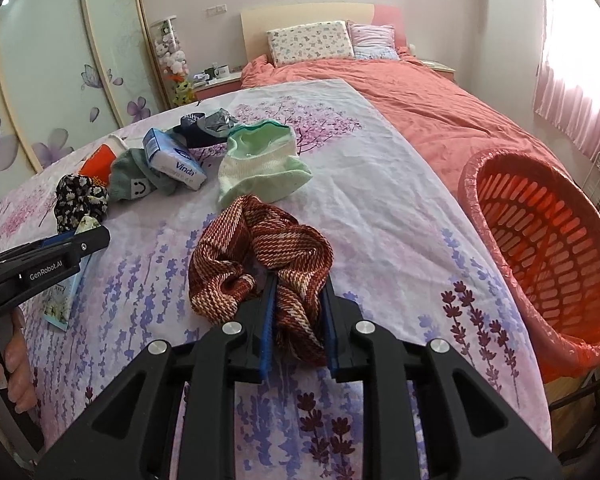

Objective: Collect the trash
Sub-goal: 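Grasp the brown plaid scrunchie with the right gripper while the left gripper grasps the lotion tube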

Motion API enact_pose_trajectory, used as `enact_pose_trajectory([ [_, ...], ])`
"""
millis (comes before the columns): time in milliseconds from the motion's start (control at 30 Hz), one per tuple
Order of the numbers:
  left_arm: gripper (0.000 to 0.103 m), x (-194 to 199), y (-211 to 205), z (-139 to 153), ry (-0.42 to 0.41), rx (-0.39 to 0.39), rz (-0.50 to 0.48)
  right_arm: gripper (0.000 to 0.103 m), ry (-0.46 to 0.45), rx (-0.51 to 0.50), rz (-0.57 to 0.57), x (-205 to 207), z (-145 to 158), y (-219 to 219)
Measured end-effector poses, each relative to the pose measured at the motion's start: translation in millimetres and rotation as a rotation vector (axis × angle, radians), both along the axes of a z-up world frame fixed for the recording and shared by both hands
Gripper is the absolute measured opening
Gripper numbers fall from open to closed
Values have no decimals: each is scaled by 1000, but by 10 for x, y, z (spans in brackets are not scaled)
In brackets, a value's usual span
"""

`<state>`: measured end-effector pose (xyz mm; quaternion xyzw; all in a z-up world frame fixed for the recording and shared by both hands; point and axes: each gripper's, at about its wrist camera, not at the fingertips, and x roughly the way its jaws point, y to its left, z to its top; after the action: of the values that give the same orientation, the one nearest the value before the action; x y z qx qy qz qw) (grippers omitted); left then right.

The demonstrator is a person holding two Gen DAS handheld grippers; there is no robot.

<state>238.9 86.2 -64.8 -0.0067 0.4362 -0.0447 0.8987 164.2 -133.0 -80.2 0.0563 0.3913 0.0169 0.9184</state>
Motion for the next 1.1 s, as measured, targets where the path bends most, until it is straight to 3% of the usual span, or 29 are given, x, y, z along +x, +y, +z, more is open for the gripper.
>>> enact_pose_trajectory([
  [500, 39, 9, 21, -6, 0, -4, -2, 24, 92, -30, -11, 507, 54, -8],
  [733, 39, 4, 32, -8, 0, -14, -3, 24, 75, 14, -12, 482, 48, -90],
  [1100, 39, 3, 111, 0, -3, -71, 5, 24, 80, -21, -12, 483, 67, -27],
])
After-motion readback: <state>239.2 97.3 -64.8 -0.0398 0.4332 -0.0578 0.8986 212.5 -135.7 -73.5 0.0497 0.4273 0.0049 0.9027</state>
